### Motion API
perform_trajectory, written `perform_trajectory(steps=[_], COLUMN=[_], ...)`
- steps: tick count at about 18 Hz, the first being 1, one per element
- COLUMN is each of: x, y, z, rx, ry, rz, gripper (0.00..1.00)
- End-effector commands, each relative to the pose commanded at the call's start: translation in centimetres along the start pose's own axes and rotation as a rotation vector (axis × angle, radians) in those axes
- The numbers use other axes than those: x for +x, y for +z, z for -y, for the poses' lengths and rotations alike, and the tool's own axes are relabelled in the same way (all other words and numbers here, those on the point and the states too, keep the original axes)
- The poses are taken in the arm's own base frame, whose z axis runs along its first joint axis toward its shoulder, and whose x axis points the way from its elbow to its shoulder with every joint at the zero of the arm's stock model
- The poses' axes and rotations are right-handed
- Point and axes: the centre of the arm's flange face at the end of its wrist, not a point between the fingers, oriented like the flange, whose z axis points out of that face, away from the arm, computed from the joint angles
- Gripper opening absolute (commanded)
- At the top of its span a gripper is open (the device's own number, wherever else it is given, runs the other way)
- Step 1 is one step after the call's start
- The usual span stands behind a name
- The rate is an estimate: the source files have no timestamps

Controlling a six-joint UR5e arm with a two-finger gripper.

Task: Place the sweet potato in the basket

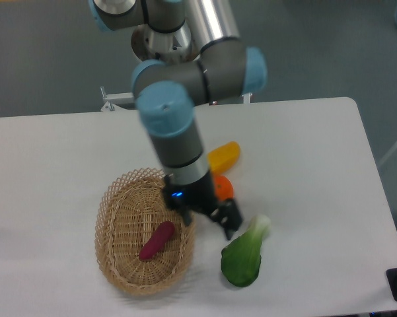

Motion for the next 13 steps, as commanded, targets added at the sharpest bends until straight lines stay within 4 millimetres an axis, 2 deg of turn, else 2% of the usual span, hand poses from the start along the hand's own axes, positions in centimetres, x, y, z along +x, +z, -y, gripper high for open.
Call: perform_trajectory(steps=[3, 6, 13], x=[-1.5, -1.9, -2.0], y=[-1.3, -1.9, -2.5], z=[-3.0, -4.9, -5.4], rx=[-0.033, -0.046, -0.025], ry=[0.076, 0.136, 0.159], rz=[-0.027, -0.046, -0.052], gripper=[1.0, 1.0, 1.0])
